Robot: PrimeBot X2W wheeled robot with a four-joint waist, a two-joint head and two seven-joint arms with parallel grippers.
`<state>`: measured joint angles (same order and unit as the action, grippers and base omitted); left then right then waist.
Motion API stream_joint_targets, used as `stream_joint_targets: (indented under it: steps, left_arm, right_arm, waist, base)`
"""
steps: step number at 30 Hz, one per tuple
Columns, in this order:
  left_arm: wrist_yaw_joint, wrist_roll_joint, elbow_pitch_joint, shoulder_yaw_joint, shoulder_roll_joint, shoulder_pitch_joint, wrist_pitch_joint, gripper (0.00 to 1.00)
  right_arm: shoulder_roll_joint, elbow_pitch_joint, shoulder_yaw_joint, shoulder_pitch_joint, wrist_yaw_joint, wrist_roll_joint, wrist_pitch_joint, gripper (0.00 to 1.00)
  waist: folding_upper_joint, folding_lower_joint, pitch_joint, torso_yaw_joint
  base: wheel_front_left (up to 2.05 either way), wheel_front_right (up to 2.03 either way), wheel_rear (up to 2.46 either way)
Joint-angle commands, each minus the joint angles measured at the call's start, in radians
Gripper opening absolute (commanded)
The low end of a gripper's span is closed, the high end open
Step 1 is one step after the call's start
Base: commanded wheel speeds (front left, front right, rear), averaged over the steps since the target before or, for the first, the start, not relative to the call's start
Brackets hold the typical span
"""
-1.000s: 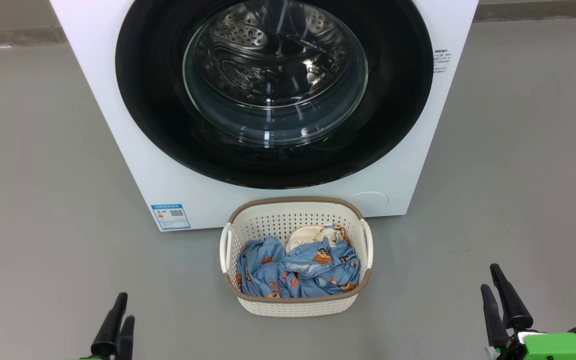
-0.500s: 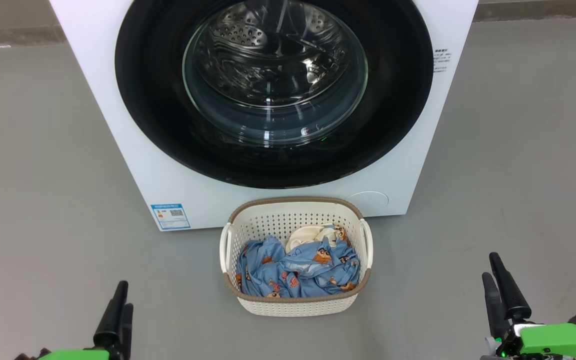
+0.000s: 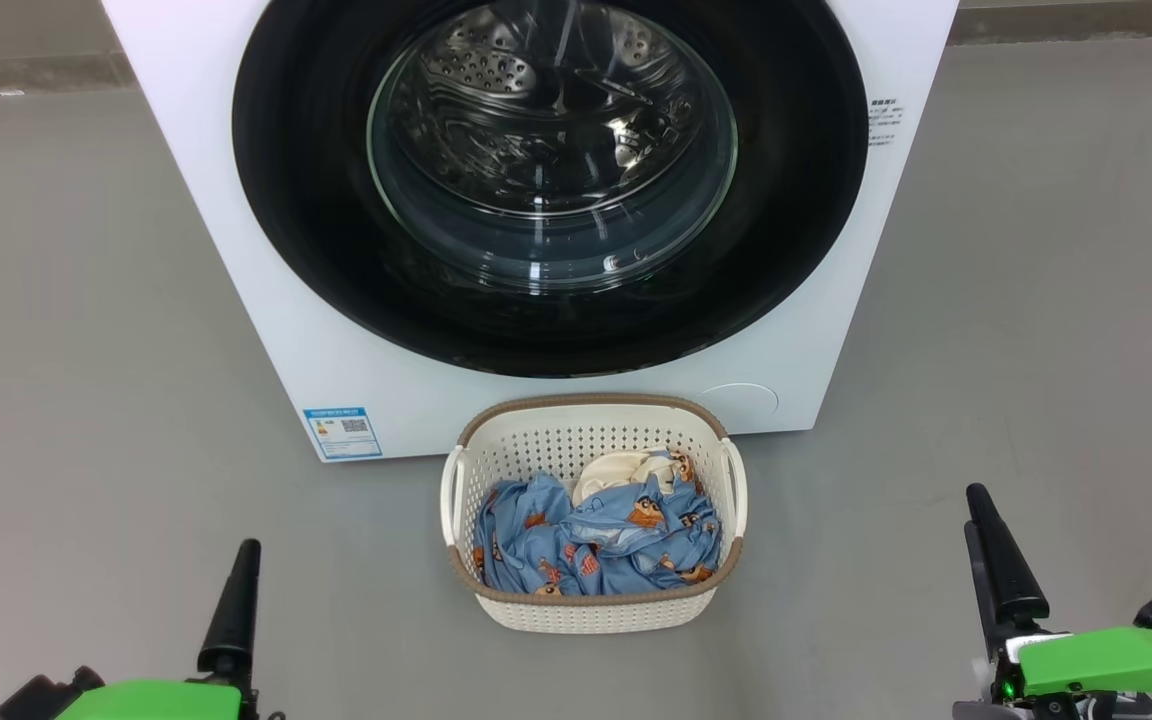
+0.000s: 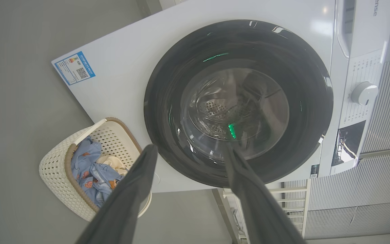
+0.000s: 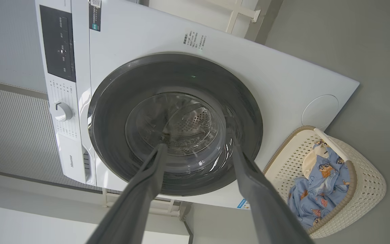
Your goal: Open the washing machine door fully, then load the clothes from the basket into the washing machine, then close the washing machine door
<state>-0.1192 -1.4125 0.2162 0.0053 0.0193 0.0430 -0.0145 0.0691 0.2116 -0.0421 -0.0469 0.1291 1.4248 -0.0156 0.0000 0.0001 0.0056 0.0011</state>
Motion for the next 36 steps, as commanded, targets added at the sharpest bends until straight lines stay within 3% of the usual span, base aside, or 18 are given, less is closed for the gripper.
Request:
stream_joint_targets:
  steps: [1, 12, 36]
  left_arm:
    - [-0.006, 0.051, -0.039, 0.006, 0.018, 0.045, -0.016, 1.0]
    - [-0.007, 0.225, -0.063, 0.001, 0.025, 0.055, -0.048, 1.0]
    - [-0.004, 0.714, -0.063, -0.021, 0.035, 0.059, -0.116, 1.0]
  right_arm:
    - [0.018, -0.04, 0.02, -0.054, 0.001, -0.047, -0.016, 1.0]
    - [0.042, -0.067, 0.061, -0.068, 0.001, -0.224, -0.048, 1.0]
    - [0.078, -0.074, 0.107, -0.09, 0.001, -0.663, -0.115, 1.0]
  waist:
    - [0.0, -0.0001, 0.0, 0.0]
    - [0.0, -0.0001, 0.005, 0.001]
    - [0.0, -0.0001, -0.001, 0.004]
  base:
    - [0.0, 0.0, 0.0]
    - [0.0, 0.0, 0.0]
    - [0.0, 0.0, 0.0]
